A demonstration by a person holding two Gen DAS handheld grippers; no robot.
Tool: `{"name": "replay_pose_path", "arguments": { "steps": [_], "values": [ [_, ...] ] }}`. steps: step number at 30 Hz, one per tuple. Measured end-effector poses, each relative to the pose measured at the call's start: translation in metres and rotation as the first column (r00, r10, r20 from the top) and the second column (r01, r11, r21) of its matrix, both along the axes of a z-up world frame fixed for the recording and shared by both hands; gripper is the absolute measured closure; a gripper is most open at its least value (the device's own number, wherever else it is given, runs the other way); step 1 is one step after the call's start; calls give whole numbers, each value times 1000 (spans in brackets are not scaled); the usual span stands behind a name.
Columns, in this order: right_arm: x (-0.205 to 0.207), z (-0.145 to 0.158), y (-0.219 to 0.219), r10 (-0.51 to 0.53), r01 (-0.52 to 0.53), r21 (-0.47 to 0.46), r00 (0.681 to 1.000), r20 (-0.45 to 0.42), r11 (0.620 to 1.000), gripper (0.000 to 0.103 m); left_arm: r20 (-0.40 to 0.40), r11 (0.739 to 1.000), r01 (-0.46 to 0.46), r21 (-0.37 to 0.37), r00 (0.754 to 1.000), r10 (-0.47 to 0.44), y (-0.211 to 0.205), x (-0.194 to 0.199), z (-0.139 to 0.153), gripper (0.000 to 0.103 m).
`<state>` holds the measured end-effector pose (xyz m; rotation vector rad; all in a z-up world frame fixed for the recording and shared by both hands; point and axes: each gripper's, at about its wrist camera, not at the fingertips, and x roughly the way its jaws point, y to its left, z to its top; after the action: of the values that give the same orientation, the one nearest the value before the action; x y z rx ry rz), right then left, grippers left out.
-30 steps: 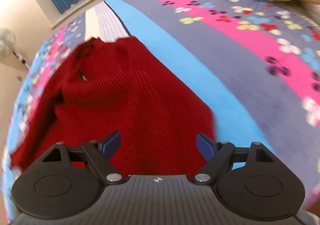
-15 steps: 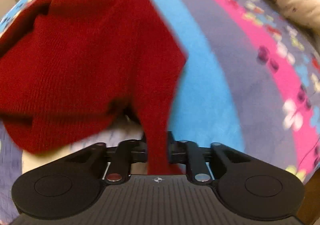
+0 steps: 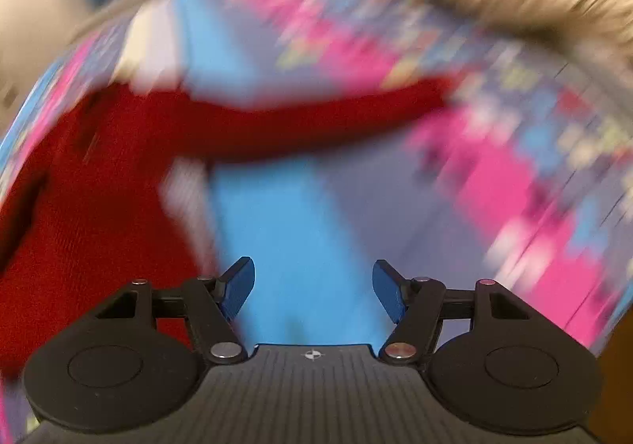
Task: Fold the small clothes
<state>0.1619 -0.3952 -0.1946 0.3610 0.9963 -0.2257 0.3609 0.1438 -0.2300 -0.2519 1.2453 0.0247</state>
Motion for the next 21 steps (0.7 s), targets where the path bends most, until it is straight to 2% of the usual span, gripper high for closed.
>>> {"name": "replay_pose_path", "arguments": {
  "steps": [3, 6, 8, 12, 14, 18, 21],
  "values": [
    [-7, -24, 39, 70, -69, -26, 998, 9, 997, 35, -9, 1000, -10, -19, 1000, 10, 2, 1, -1, 0],
    [7, -32, 54, 26, -20, -113, 998, 56, 993, 28, -20, 999, -19, -39, 1000, 19, 2, -2, 0, 0],
    [21, -38, 51, 11, 3, -141, 995, 94, 990, 27, -19, 999, 10, -42, 1000, -11, -1, -8, 2, 0],
    [41, -29, 30, -68, 82, -97, 988, 142, 992, 27, -11, 996, 84, -37, 996, -84, -2, -30, 6, 0],
    [52, -25, 23, -64, 81, -105, 987, 150, 991, 27, -4, 993, 114, -32, 993, -114, -1, -41, 7, 0],
    [60, -14, 18, -92, 100, -42, 980, 175, 994, 27, 8, 978, 207, 16, 978, -208, -4, -60, 7, 0],
    [70, -4, 21, -115, 115, 8, 977, 182, 993, 27, 10, 961, 256, 103, 966, -259, -18, -60, 4, 0]
  ]
}}
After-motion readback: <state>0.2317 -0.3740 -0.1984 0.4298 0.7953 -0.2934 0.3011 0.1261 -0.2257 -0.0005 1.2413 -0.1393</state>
